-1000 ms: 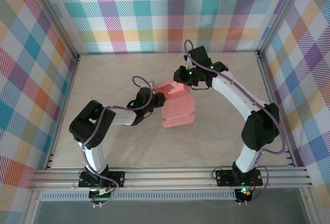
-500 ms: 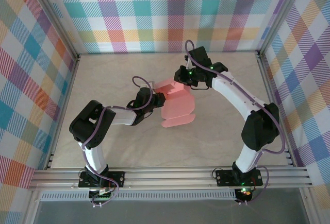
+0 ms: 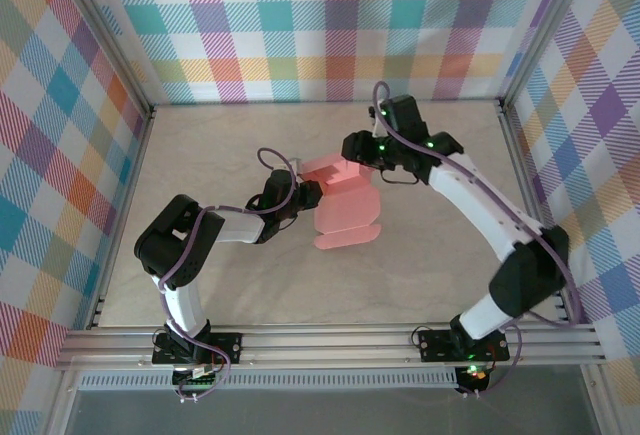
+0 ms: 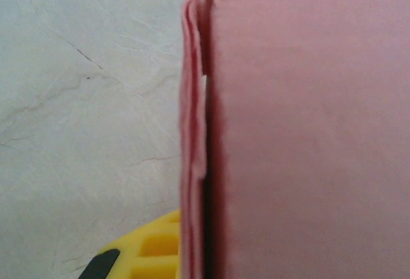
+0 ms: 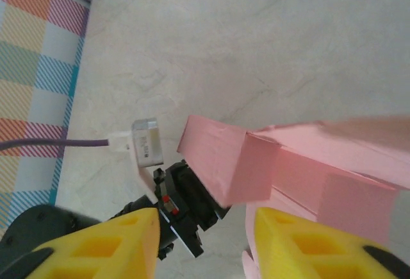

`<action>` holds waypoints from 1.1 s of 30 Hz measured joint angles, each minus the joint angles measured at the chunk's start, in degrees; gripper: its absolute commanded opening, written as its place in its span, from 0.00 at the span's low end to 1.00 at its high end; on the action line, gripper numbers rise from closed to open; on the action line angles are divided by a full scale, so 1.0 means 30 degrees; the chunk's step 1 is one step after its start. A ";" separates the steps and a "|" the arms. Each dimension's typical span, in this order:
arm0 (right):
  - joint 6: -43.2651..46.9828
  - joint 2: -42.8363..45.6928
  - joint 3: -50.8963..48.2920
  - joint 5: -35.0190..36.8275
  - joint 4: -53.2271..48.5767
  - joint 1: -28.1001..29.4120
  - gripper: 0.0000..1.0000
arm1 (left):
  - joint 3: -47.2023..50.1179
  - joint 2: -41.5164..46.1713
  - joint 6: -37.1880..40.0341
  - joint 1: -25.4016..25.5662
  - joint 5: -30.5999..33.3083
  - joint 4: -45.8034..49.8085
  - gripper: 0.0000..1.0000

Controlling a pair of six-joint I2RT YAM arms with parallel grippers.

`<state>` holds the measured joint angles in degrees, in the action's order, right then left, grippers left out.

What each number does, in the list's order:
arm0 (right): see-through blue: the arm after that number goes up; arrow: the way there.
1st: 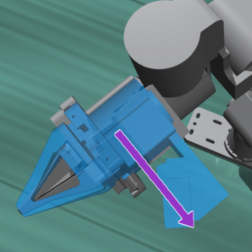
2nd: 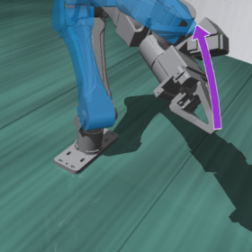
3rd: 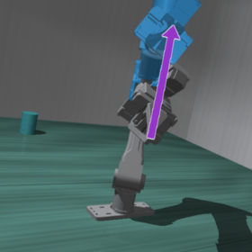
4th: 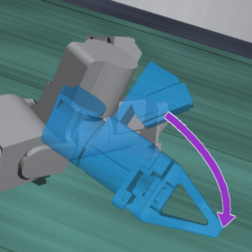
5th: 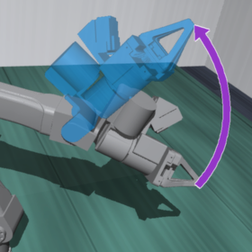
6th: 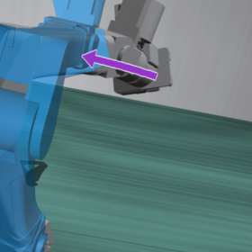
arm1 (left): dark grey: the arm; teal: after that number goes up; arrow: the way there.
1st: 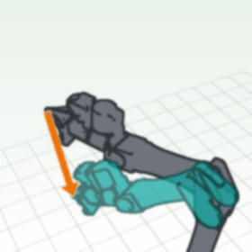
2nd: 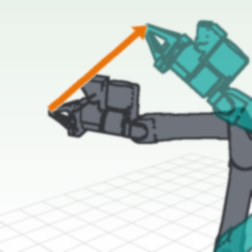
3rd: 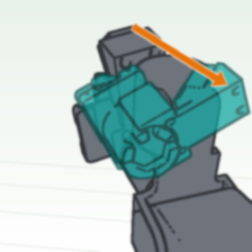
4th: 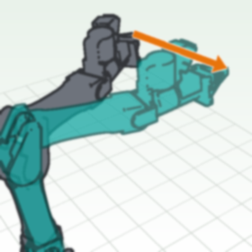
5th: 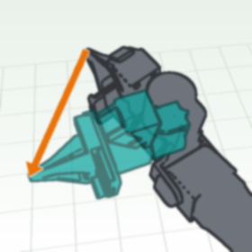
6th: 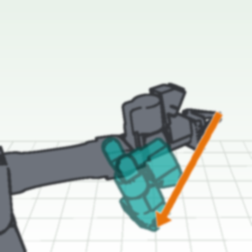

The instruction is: Fold the paper box

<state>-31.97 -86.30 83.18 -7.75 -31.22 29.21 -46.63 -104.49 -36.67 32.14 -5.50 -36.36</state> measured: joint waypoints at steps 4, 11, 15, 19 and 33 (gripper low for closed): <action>0.1209 0.2973 -0.1333 -0.0109 0.0896 -0.1151 0.52 | -0.0007 0.0000 0.0102 -0.0291 -0.0780 0.0029 0.00; 0.1953 0.2922 -0.2280 -0.3461 0.1617 -0.7774 0.51 | -0.0270 0.0022 0.1173 -0.0707 -0.2761 0.0670 0.00; 0.3191 0.0758 -0.2251 -0.6076 0.1355 -0.8080 0.46 | -0.0503 0.0109 0.1596 -0.0940 -0.3905 0.1027 0.00; 0.3971 -0.0845 -0.2251 -0.8604 0.1341 -0.7949 0.41 | -0.0903 0.0124 0.1603 -0.1035 -0.4816 0.1180 0.00; 0.5472 0.4787 -0.4692 -0.3942 0.1596 -0.6535 0.67 | -0.1472 0.0124 0.1064 -0.1035 -0.3789 0.2907 0.00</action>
<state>-15.55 -71.94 69.10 -19.57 -26.44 9.61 -51.05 -104.12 -33.47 29.04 -16.86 -27.64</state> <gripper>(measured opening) 0.650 0.069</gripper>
